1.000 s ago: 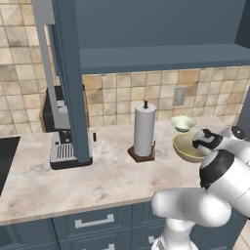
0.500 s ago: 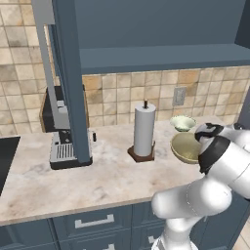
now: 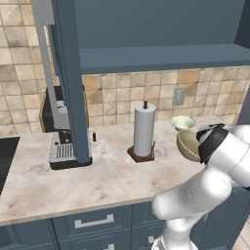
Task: Pick up the bowls on the counter and stack them on top of one another in the open cabinet. Place the smaller bowl on top of the larger bowl.
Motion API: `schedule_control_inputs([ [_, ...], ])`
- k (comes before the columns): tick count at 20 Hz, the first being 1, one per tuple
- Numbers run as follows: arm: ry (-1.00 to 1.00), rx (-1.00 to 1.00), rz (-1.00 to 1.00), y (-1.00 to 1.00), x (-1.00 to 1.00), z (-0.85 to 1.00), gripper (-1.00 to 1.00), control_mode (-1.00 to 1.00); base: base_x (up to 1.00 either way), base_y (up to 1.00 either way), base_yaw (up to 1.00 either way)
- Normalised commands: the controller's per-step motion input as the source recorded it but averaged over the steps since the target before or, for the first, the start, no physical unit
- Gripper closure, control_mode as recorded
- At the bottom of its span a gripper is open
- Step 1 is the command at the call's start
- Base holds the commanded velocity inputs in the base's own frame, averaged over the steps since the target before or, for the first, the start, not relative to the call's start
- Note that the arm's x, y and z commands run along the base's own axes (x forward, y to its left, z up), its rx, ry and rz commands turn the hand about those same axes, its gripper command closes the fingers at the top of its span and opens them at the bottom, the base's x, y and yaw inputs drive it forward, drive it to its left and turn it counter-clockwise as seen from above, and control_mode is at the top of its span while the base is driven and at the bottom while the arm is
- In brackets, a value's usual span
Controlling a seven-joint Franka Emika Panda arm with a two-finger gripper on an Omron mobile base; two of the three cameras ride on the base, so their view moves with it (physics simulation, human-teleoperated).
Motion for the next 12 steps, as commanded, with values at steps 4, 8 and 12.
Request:
schedule_control_inputs([
  [4, 0.0, 0.0, -0.01, -0.02, -0.13, 0.25, 1.0, -1.0, 0.0, 0.0, 0.0],
  [8, 0.0, 0.0, -0.02, 0.0, -0.19, 0.51, 1.0, -1.0, 0.0, 0.0, 0.0],
  [12, 0.0, -0.02, -0.02, 0.0, -0.18, 0.55, 1.0, -1.0, 0.0, 0.0, 0.0],
])
